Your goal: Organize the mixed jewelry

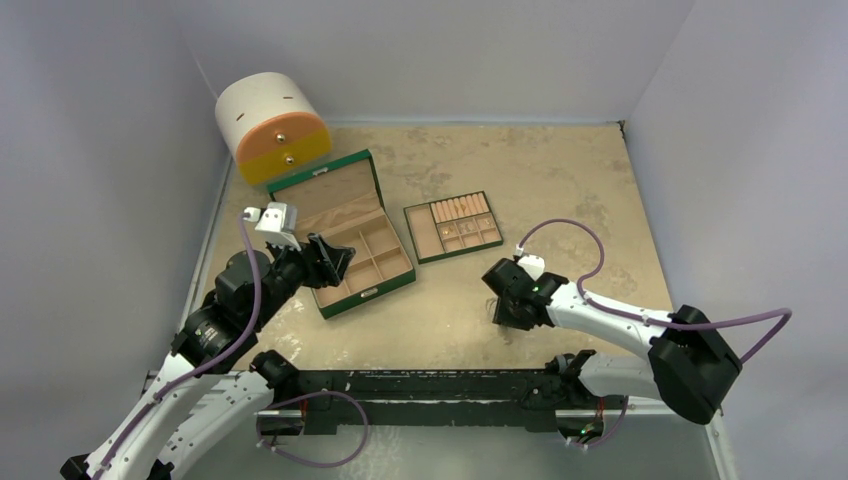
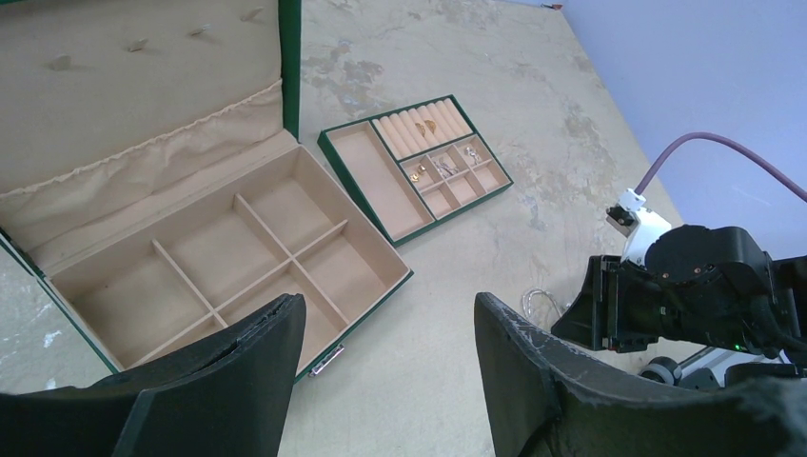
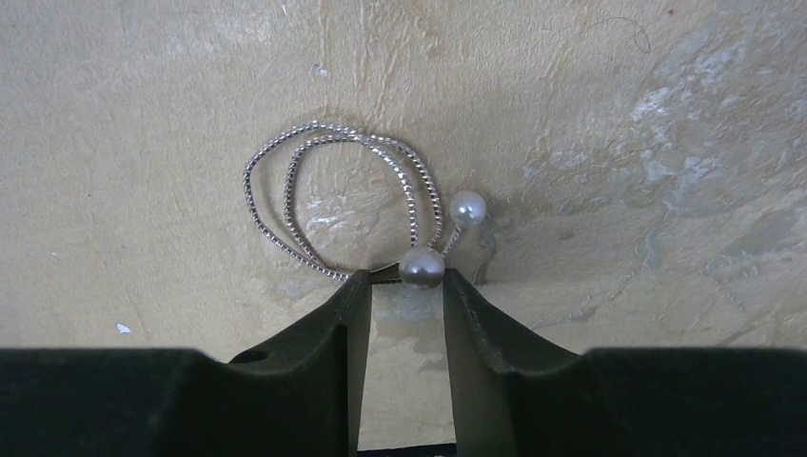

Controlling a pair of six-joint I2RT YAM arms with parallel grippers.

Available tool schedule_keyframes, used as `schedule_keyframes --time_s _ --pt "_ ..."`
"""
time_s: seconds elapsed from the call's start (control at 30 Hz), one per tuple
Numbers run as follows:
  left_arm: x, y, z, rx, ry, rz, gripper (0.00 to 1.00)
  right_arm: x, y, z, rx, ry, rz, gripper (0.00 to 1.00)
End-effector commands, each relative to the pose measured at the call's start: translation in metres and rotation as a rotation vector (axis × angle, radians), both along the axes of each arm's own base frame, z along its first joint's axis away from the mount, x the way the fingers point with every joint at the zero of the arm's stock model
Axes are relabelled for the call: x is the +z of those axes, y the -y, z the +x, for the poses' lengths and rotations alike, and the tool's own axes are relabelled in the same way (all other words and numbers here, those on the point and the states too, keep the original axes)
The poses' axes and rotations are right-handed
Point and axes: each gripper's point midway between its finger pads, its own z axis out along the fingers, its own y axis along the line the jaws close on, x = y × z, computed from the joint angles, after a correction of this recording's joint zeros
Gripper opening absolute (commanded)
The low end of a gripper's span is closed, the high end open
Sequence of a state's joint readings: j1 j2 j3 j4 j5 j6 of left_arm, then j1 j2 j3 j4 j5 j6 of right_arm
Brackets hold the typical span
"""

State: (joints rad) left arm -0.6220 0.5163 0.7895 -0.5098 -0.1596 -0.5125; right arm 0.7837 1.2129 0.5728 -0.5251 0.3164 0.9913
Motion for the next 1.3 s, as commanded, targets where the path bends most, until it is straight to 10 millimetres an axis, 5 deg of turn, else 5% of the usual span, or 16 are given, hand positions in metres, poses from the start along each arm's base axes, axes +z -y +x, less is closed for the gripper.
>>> schedule_keyframes --time_s 0.0,0.37,0.53,0.93,1.27 --pt "0.011 0.003 0.003 -0.006 0.033 -0.028 0.65 -0.002 0.006 0.001 -0.033 0.01 -0.024 0.34" --pt "0.01 0.004 0.004 -0.005 0.029 -0.027 0.65 0.009 0.001 0.007 -0.011 0.052 0.003 0.01" --pt "0.011 0.003 0.004 -0.002 0.03 -0.029 0.65 0.016 -0.001 0.011 0.006 0.075 0.014 0.0" --pt "0.01 0.003 0.004 0.0 0.029 -0.029 0.65 0.045 0.011 0.032 0.013 0.195 -0.055 0.42" --pt "0.01 0.003 0.004 0.003 0.027 -0.029 0.65 0.028 0.009 0.05 0.034 0.175 -0.076 0.49"
